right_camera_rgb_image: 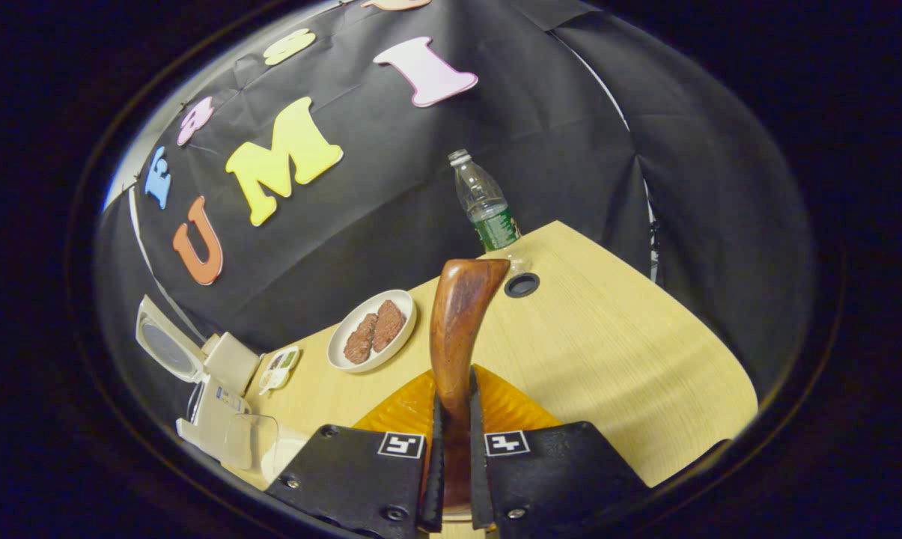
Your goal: Close the left gripper, press the button to open the rice cooker; take a wooden spoon from the chopstick holder with the right hand, scoop a spoonful of rice and pour it into the rice cooker, then put the wooden spoon back into the chopstick holder.
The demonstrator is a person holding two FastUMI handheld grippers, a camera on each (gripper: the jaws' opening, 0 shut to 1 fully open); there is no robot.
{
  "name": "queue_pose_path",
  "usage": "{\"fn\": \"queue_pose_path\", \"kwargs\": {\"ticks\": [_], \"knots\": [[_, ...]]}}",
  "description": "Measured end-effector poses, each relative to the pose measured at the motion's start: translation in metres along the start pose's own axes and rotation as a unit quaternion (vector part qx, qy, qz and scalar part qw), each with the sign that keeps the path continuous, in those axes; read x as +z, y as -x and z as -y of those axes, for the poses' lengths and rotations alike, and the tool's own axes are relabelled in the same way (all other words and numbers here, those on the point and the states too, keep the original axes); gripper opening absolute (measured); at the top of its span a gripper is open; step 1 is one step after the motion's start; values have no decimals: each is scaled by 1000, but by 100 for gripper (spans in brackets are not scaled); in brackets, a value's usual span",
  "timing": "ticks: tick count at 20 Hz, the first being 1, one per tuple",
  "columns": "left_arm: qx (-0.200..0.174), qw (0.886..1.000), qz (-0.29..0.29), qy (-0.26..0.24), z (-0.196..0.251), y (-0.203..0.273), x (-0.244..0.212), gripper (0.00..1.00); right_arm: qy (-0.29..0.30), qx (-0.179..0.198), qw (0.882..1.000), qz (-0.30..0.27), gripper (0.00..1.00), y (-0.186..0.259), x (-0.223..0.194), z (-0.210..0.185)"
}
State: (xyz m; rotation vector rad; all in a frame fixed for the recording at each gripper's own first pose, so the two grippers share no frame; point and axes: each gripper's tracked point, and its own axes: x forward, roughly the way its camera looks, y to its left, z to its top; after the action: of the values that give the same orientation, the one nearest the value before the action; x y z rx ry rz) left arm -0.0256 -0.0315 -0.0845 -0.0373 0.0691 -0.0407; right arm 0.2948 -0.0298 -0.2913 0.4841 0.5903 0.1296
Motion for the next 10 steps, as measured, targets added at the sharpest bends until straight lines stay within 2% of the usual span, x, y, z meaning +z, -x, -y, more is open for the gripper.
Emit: {"fn": "queue_pose_path", "kwargs": {"ticks": [4, 6, 10], "knots": [[-10, 1000, -3, -3, -2, 2, -8, 94, 25, 21, 998, 55, 16, 22, 24, -18], [-19, 1000, -8, 0, -1, -2, -12, 94, 39, 2, 997, 64, 16, 29, 30, -16], [-31, 999, -7, -5, -4, 0, -16, 94, 44, -7, 995, 89, 16, 51, 41, -34]]}}
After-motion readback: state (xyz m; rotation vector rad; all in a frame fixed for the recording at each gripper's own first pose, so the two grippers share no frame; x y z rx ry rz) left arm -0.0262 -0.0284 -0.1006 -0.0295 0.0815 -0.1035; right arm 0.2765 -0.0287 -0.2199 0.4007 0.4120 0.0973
